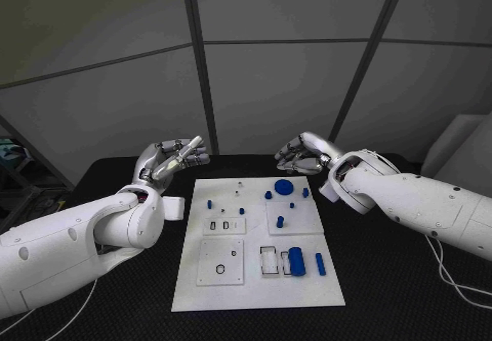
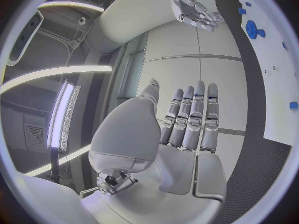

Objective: Assemble the parts on the task board

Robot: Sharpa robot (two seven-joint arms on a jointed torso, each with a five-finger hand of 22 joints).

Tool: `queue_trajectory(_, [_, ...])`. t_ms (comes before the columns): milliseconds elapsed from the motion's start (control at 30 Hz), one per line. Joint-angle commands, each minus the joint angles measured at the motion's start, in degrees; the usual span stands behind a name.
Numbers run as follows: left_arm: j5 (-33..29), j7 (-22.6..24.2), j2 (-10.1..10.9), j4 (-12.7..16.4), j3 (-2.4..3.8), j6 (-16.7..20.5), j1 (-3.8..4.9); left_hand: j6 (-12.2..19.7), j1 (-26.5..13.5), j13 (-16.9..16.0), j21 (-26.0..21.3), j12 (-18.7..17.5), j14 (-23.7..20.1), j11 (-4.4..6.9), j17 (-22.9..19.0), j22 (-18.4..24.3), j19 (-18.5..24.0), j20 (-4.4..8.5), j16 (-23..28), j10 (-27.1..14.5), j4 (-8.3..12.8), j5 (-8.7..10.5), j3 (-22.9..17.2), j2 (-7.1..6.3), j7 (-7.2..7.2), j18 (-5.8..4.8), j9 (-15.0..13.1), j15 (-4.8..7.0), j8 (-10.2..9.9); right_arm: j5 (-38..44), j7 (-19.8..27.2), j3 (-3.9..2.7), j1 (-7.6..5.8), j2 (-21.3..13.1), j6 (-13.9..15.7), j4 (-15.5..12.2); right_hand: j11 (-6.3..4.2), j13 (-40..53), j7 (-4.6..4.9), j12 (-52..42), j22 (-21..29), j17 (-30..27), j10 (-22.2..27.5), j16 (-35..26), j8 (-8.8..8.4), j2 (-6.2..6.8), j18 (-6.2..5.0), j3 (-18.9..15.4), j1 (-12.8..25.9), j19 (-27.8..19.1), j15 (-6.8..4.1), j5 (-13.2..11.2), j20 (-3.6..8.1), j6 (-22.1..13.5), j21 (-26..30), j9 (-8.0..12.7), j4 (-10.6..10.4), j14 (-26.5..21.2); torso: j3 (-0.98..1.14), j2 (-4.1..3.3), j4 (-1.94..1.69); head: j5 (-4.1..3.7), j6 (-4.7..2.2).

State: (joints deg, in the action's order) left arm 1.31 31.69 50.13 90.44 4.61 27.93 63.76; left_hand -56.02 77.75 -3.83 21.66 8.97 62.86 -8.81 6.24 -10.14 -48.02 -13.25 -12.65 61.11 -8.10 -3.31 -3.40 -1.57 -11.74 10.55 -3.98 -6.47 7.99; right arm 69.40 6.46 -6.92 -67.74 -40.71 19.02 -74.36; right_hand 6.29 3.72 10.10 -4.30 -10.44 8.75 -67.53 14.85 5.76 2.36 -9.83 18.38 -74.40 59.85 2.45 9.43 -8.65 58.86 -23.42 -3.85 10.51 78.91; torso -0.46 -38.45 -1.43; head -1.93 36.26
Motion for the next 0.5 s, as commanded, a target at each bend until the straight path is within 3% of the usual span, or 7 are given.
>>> queue_trajectory(33, [1.2,-0.8,0.5,1.6,0.04,-2.2,-0.03,-0.5,0.5,0.1,0.4,-0.5,0.6,0.08,0.1,-0.1,-0.7,0.14,0.1,0.6,0.6,0.30,0.0,-0.08,0.01,0.02,0.1,0.13,-0.4,14.6,-7.7,-0.02,-0.56,0.6,-6.3,-0.3,-1.58,0.1,-0.80,0.6,-6.8,11.2,-0.6,18.9,-1.59,2.87,-0.39,-0.3,0.9,7.7,-2.34,1.6,3.64,1.9,-12.3,0.0,-1.1,7.5,-0.39,-1.73,-0.74,-0.56,0.41])
queue_trajectory(67, [1.2,-0.9,0.6,2.0,0.04,-2.2,-0.05,-0.5,0.5,0.1,0.4,-0.5,0.5,0.07,0.1,-0.1,-0.7,0.14,0.2,0.6,0.6,0.30,0.0,-0.09,0.01,0.01,0.1,0.12,-0.4,16.0,-8.4,-0.03,-0.65,0.8,-6.9,-0.4,-1.29,0.1,-0.88,0.6,-7.3,12.3,-0.2,20.7,-1.67,3.03,-0.43,-0.2,1.1,7.6,-2.29,1.7,3.69,2.0,-13.1,0.0,-1.4,7.4,-0.45,-1.97,-0.88,-0.69,0.32])
queue_trajectory(133, [1.3,-1.1,0.9,2.7,0.04,-2.4,-0.10,-0.5,0.4,0.1,0.5,-0.8,0.4,0.02,0.0,-0.1,-0.9,0.16,0.5,0.5,0.8,0.30,0.0,-0.12,-0.03,-0.01,0.2,0.06,-0.7,19.0,-10.1,-0.03,-0.82,1.2,-8.5,-0.6,-1.01,0.3,-1.00,0.4,-9.4,25.2,1.2,34.2,-1.87,3.60,-0.57,0.1,1.4,7.9,-2.02,1.9,3.66,2.0,-16.3,0.0,-2.1,7.6,-0.56,-2.31,-1.10,-0.88,0.52])
queue_trajectory(267, [1.3,-1.4,1.3,3.8,0.04,-2.5,-0.13,-0.5,0.4,0.1,0.5,-1.0,0.3,-0.02,0.0,-0.1,-1.0,0.16,0.8,0.5,0.9,0.31,0.1,-0.13,-0.06,-0.02,0.2,0.02,-0.8,22.8,-12.2,-0.03,-1.01,1.6,-11.0,-1.0,-0.72,0.3,-0.87,0.4,-11.8,40.1,3.5,47.2,-1.93,4.42,-0.54,-0.2,1.2,7.8,-1.85,1.9,3.29,1.8,-19.9,0.0,-3.1,8.0,-0.71,-2.94,-1.47,-1.21,0.51])
queue_trajectory(333, [1.3,-1.5,1.4,4.2,0.04,-2.6,-0.15,-0.5,0.3,0.1,0.6,-1.2,0.2,-0.05,-0.1,-0.1,-1.1,0.15,1.0,0.5,1.0,0.30,0.1,-0.13,-0.09,-0.04,0.2,-0.02,-1.0,24.3,-12.9,-0.03,-1.06,1.8,-12.0,-1.3,-0.71,0.3,-0.97,0.3,-12.9,44.3,4.2,51.0,-1.92,4.57,-0.57,-0.5,0.9,7.1,-1.78,1.9,3.11,1.6,-21.5,0.0,-3.5,7.8,-0.77,-3.24,-1.58,-1.31,0.50])
queue_trajectory(500, [1.3,-1.8,1.5,4.6,0.05,-2.8,-0.15,-0.5,0.2,0.1,0.6,-1.4,0.1,-0.11,-0.1,-0.1,-1.1,0.14,1.2,0.5,1.0,0.31,0.1,-0.15,-0.17,-0.05,0.2,-0.07,-1.1,26.4,-14.0,-0.03,-1.13,2.5,-13.9,-1.3,-0.61,0.3,-1.24,-0.1,-16.9,48.3,4.6,54.7,-1.91,4.63,-0.25,-0.6,0.3,7.2,-1.65,1.9,2.99,1.3,-25.4,0.0,-4.1,7.5,-0.88,-3.63,-1.53,-1.37,0.28])
